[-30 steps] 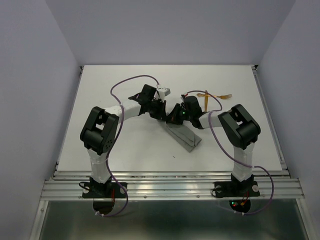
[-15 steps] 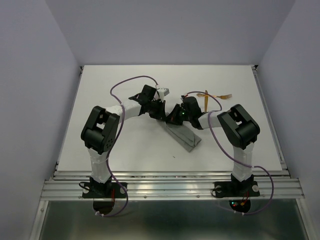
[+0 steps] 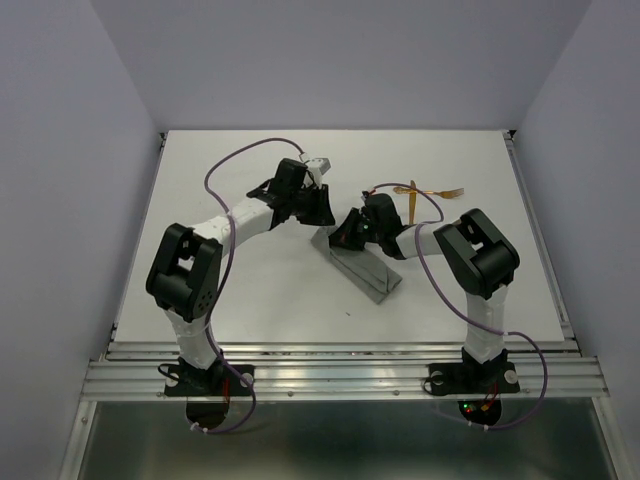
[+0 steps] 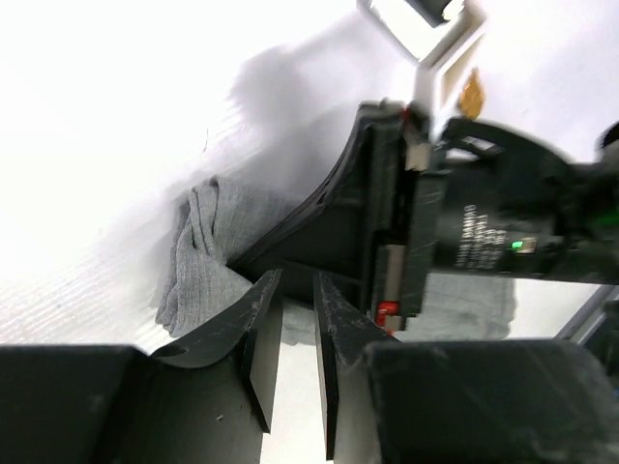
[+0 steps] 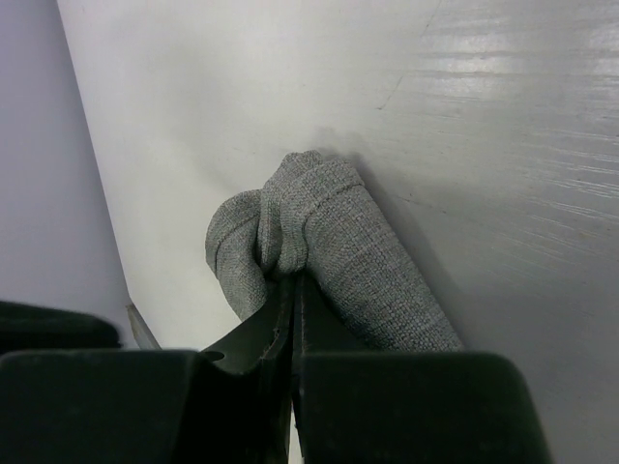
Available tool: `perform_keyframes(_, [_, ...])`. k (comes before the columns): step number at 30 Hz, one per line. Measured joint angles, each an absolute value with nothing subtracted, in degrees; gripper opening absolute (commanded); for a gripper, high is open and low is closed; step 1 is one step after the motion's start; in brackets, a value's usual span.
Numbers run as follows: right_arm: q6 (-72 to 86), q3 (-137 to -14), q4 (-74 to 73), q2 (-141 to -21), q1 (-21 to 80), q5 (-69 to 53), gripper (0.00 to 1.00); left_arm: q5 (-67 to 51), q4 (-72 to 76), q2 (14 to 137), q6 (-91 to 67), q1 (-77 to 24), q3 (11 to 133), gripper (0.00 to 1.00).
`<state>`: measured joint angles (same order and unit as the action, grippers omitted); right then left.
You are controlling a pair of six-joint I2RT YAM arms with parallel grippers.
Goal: Fold the napkin into a case and place the utensils inside
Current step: Grasp the top corner of the smaller rectangle folded napkin at the center of the board.
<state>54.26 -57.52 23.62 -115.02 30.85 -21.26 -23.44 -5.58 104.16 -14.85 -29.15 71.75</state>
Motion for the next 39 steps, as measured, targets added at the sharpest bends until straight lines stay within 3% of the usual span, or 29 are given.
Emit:
perform_keyframes(4, [54.26, -57.52, 23.62, -115.02, 30.85, -21.19, 0.01, -23.46, -2.35, 100.71, -17.39, -28.16, 70.24, 0.01])
perform_keyframes(39, [53.91, -58.26, 22.35, -115.02, 30.85, -21.19, 0.01, -25.76, -4.95, 110.96, -17.56, -26.61, 70.32, 0.00])
